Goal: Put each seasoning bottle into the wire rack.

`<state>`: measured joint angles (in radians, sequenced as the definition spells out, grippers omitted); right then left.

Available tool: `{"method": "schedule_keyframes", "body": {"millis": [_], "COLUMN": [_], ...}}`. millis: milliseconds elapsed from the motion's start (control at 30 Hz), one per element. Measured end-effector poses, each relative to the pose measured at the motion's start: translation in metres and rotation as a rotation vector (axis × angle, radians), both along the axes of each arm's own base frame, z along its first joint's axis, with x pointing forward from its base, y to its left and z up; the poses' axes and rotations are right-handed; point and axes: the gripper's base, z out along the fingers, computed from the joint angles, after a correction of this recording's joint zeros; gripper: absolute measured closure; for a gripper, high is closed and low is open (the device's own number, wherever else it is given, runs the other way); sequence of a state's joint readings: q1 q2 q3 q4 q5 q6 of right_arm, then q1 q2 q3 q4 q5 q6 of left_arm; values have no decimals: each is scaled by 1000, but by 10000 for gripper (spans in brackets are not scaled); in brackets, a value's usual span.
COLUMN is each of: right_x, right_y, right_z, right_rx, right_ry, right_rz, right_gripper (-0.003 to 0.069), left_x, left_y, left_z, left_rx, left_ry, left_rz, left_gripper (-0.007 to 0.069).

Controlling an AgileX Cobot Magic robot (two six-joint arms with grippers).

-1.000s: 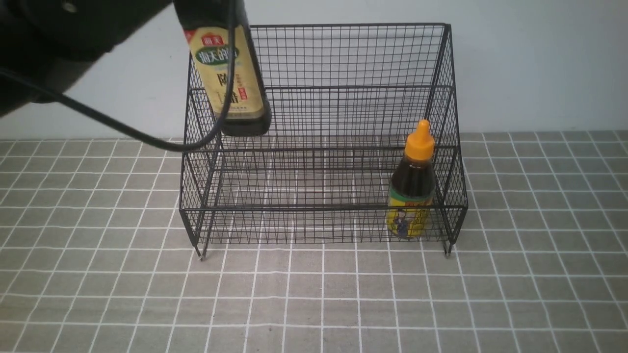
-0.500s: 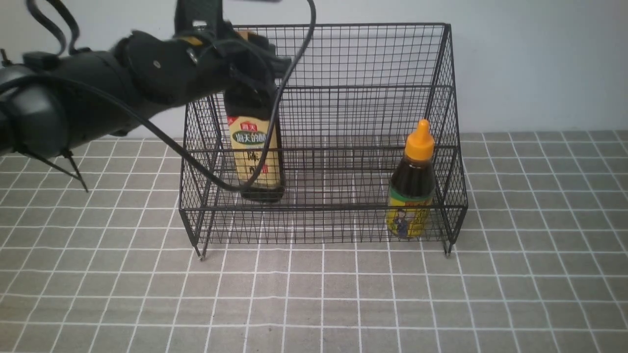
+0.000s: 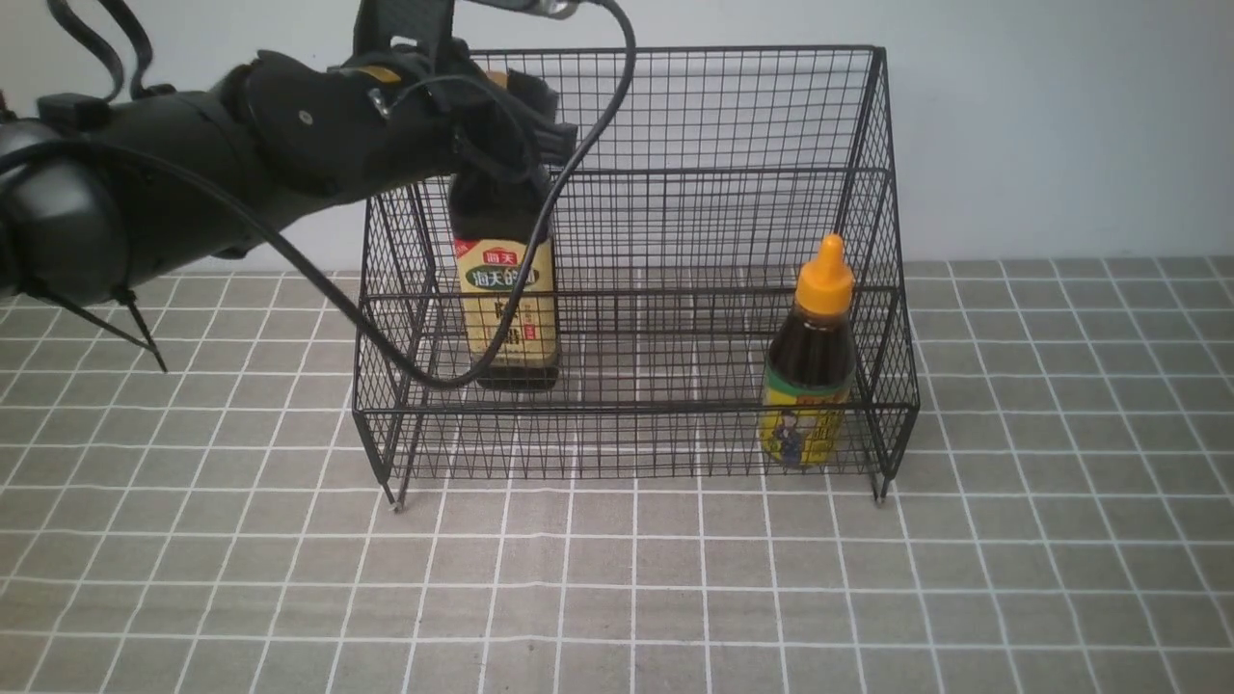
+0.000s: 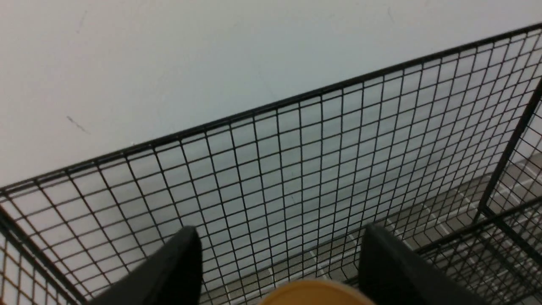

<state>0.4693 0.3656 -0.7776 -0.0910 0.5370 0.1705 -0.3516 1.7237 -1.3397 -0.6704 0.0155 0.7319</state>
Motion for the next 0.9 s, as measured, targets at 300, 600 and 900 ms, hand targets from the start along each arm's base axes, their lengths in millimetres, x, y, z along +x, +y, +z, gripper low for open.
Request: {"method": "schedule_keyframes", "body": {"millis": [300, 600, 900], "right_x": [0, 0, 0], "right_y": [0, 0, -1], "right_z": [0, 0, 0], "right_rx": [0, -9, -14], "right_ry": [0, 0, -2], "right_rz": [0, -5, -8], "right_gripper": [673, 673, 673], "left_x": [-28, -86, -170], "left_y": [6, 26, 83], "left_z": [45, 94, 107], "left_rx": [-13, -9, 26], "left_ry": [-75, -2, 162], "left_rz": [-45, -200, -155], "left_gripper": [134, 391, 631]}}
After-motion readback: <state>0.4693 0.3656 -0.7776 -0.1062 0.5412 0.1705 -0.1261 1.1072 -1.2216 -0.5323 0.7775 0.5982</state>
